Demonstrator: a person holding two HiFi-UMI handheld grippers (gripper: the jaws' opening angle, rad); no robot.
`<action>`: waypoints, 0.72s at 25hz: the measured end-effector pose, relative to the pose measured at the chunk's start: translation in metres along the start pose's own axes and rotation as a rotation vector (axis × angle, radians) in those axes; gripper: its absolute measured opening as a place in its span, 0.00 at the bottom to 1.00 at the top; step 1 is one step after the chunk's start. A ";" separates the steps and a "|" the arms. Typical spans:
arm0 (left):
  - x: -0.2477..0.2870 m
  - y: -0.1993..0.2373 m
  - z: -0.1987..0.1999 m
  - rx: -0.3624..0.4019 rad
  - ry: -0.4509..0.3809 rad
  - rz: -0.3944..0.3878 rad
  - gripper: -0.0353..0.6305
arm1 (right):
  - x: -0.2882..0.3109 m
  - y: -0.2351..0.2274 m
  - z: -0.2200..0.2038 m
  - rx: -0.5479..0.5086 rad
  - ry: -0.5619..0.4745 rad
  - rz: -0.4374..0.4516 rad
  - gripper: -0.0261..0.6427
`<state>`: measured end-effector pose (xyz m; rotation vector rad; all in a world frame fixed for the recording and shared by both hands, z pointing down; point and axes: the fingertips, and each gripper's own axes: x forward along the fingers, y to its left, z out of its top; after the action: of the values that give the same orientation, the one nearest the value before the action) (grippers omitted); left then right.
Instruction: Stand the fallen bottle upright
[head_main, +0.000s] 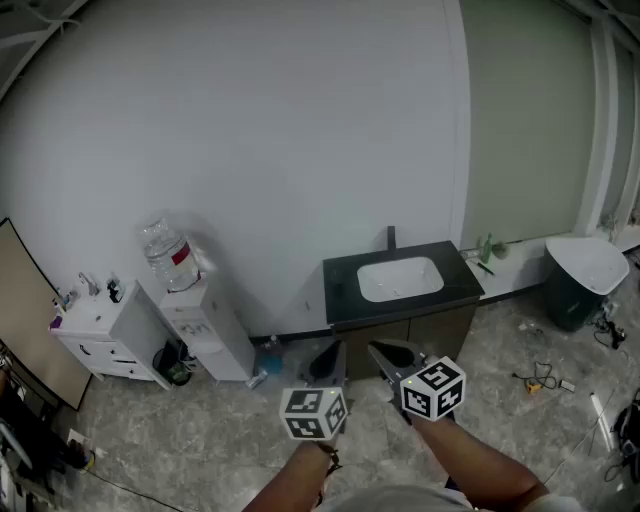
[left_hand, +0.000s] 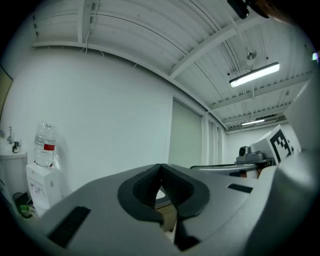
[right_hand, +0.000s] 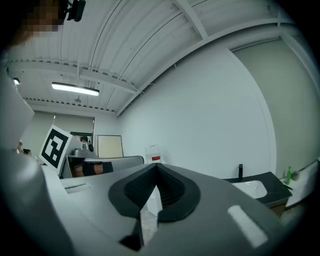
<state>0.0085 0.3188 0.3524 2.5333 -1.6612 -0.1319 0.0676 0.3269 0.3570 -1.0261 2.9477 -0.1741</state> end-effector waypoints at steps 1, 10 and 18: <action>-0.001 0.001 0.000 0.001 -0.001 -0.001 0.06 | 0.001 0.002 -0.001 -0.001 0.002 0.000 0.04; -0.008 0.023 0.001 0.003 0.001 -0.031 0.06 | 0.020 0.012 -0.005 0.032 -0.016 -0.016 0.04; -0.021 0.063 -0.014 -0.002 0.045 -0.096 0.06 | 0.063 0.026 -0.032 0.067 -0.002 -0.054 0.04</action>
<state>-0.0555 0.3133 0.3754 2.5946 -1.5234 -0.0839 0.0001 0.3110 0.3875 -1.0968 2.8926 -0.2706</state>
